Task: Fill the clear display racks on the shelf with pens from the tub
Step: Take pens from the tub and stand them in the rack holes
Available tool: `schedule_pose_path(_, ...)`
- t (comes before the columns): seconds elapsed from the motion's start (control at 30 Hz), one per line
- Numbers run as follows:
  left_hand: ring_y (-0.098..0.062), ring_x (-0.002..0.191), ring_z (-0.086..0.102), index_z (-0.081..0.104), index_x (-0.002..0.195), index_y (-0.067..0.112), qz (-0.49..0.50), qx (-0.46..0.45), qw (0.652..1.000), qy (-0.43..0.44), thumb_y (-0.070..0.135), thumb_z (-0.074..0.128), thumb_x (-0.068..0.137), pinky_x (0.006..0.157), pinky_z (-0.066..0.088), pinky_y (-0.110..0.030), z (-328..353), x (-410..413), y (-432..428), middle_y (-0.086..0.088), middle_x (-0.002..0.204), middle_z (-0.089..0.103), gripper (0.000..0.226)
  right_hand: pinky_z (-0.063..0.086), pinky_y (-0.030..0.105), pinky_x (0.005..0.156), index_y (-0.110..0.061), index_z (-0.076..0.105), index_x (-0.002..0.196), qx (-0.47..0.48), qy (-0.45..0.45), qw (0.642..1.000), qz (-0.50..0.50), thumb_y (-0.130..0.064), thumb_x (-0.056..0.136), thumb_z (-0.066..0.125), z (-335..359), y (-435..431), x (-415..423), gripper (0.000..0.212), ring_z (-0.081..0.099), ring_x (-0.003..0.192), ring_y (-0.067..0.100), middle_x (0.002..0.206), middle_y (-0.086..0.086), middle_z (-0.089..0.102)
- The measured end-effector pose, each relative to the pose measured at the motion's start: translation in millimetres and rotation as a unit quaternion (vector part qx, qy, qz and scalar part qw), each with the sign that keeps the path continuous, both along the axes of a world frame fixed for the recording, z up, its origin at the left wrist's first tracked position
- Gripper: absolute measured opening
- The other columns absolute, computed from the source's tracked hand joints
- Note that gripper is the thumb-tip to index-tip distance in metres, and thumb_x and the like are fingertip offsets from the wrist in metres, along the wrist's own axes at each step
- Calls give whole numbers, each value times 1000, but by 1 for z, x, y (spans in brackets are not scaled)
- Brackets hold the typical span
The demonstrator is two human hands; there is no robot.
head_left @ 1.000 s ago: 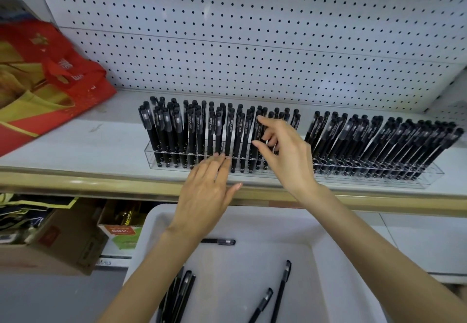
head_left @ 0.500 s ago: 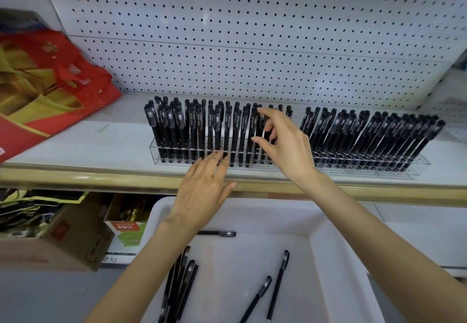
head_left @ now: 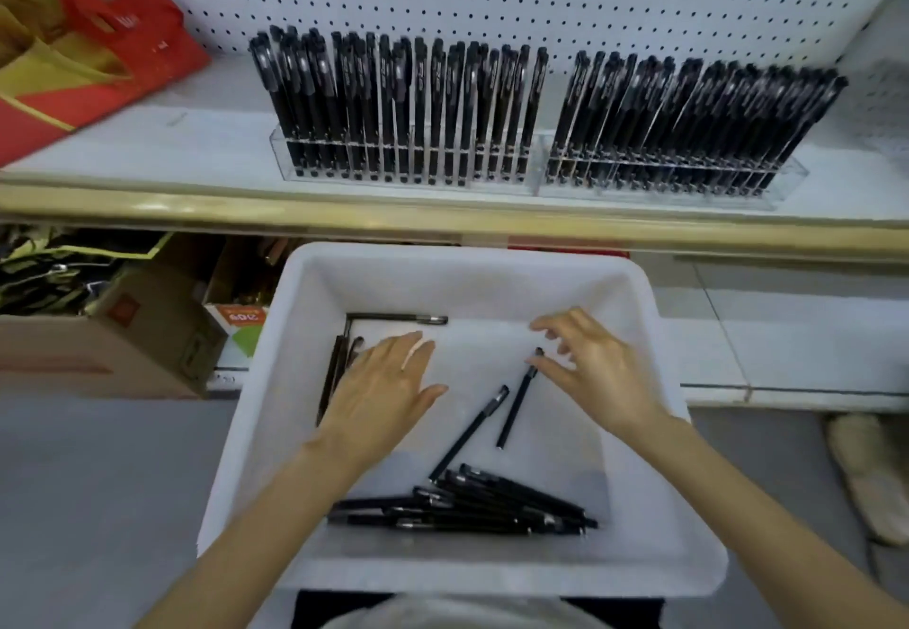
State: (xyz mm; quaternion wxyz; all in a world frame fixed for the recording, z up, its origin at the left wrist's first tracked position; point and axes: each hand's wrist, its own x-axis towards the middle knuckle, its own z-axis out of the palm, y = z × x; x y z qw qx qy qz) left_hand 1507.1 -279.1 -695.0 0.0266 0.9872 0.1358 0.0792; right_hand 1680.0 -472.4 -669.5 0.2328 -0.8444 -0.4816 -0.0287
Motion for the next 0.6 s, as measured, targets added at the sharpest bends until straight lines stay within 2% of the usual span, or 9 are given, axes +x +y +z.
schedule_pose_path(0.1,-23,101,66,66,117,13,-3,-32,999,41,54,37,90,77,56,-34,-15,-19,-17,-6,117,65,57,46,26,66,-23,62,110,-87,77,993,-10,-39,83,69,-29,-26,-20,32,53,82,5,102,-10,55)
schedule_pose_path(0.17,-22,100,64,63,119,13,-10,-55,997,56,58,33,91,74,56,-32,-20,-26,-26,-4,116,63,62,43,26,73,-26,59,112,-163,124,979,-7,-47,85,64,-40,-35,-27,35,47,87,2,105,-12,53)
schedule_pose_path(0.27,-16,114,52,47,135,18,-1,-125,985,123,61,36,91,88,49,-30,-21,-30,-29,1,125,51,62,40,24,73,-27,57,107,-244,197,949,21,-55,83,62,-45,-38,-31,36,51,87,6,101,-11,56)
schedule_pose_path(0.33,-13,119,47,45,134,22,7,-159,974,163,60,41,91,93,45,-29,-21,-31,-29,4,126,48,58,40,24,73,-26,57,99,-275,251,927,35,-56,82,63,-49,-39,-33,35,54,86,7,96,-11,58)
schedule_pose_path(0.5,-12,111,52,55,119,22,24,-257,936,238,61,51,86,93,45,-33,-27,-29,-34,5,117,52,51,50,28,80,-20,63,92,-317,344,882,56,-57,77,68,-59,-40,-38,40,62,85,10,86,-9,65)
schedule_pose_path(0.6,-11,97,58,62,100,22,51,-330,911,243,59,59,83,89,49,-34,-29,-16,-33,9,98,57,41,48,27,77,-19,62,89,-316,359,877,52,-52,76,73,-60,-37,-41,37,61,82,11,80,-10,62)
